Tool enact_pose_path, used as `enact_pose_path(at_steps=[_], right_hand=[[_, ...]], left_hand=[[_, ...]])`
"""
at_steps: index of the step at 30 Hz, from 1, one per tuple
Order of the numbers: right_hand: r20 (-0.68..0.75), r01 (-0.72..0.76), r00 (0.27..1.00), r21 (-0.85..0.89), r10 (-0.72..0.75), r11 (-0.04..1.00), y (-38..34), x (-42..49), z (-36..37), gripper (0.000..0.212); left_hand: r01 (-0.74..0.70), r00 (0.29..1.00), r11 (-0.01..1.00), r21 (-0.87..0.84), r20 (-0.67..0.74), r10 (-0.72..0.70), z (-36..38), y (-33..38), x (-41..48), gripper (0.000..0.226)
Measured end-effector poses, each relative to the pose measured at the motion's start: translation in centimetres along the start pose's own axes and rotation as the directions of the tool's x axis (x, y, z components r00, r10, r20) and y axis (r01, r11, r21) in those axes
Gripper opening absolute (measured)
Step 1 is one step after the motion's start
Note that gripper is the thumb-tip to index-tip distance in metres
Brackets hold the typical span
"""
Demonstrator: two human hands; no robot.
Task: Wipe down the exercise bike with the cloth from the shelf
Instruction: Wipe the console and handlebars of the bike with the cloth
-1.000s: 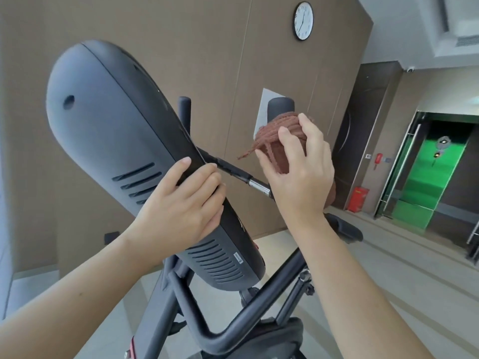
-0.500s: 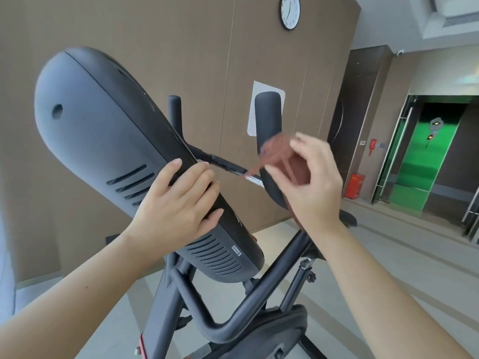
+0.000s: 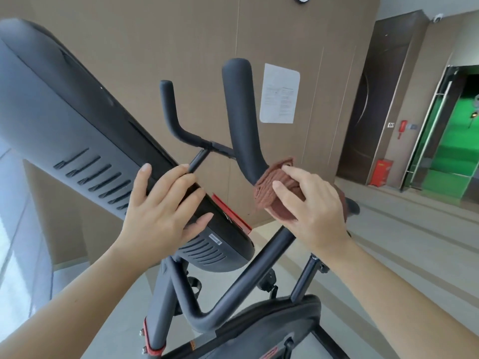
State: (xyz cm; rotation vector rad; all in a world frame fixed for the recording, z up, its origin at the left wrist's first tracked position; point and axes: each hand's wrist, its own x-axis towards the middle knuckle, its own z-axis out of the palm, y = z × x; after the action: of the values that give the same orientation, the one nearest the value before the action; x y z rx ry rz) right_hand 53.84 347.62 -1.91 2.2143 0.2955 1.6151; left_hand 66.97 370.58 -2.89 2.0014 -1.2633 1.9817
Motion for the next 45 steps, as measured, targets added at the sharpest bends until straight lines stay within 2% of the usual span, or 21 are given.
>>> enact_pose_path(at_steps=[2,4,8,11,12,14,17,23,30,34,37,45], right_hand=[[0.069,0.040,0.997,-0.024,-0.039,0.999,2.8,-3.2,-0.6,0.056],[0.136,0.011,0.991,0.004,-0.011,1.000,5.7,-5.1,-1.5,0.057],[0.173,-0.107,0.983,0.229,0.067,0.968,8.8,-4.4,-2.3,0.039],[0.120,-0.211,0.977,0.512,0.174,0.833,8.4,-1.2,-1.8,0.038],[0.140,-0.243,0.970,0.601,0.200,0.762,7.8,0.1,-1.4,0.039],[0.273,-0.315,0.947,0.677,0.170,0.665,6.8,2.4,-0.8,0.042],[0.462,-0.382,0.886,0.679,0.039,0.628,6.9,3.4,0.1,0.043],[0.448,-0.315,0.891,0.722,-0.069,0.616,11.3,-0.1,0.2,0.040],[0.501,-0.289,0.845,0.719,-0.185,0.632,14.1,-1.0,0.0,0.038],[0.490,-0.340,0.864,0.737,-0.116,0.584,14.4,0.1,0.3,0.037],[0.542,-0.415,0.833,0.744,-0.109,0.523,14.3,-0.8,1.1,0.036],[0.559,-0.478,0.821,0.783,-0.115,0.399,16.7,-3.0,1.8,0.033]], left_hand=[[-0.011,0.999,1.000,0.011,0.050,0.010,0.5,1.1,-0.3,0.030],[-0.018,0.996,1.000,0.026,0.093,0.016,0.8,2.0,0.0,0.029],[0.053,0.995,0.996,-0.073,0.087,-0.047,0.6,4.4,1.3,0.028],[0.150,0.988,0.972,-0.183,-0.015,-0.155,-0.3,6.2,3.1,0.027],[0.158,0.985,0.968,-0.194,-0.042,-0.169,-0.6,6.6,3.9,0.027],[0.158,0.983,0.968,-0.194,-0.059,-0.172,-1.0,7.0,5.4,0.029],[0.169,0.985,0.971,-0.167,0.001,-0.171,-1.0,7.3,7.2,0.035],[0.149,0.979,0.981,-0.124,0.155,-0.129,0.7,9.1,8.7,0.043],[0.193,0.970,0.978,-0.083,0.165,-0.178,1.5,11.0,8.8,0.040],[0.310,0.944,0.945,-0.108,0.151,-0.292,1.8,12.7,9.4,0.031],[0.404,0.912,0.905,-0.133,0.138,-0.387,2.4,14.6,9.4,0.027],[0.410,0.908,0.912,-0.025,0.104,-0.405,3.2,15.3,9.4,0.031]])
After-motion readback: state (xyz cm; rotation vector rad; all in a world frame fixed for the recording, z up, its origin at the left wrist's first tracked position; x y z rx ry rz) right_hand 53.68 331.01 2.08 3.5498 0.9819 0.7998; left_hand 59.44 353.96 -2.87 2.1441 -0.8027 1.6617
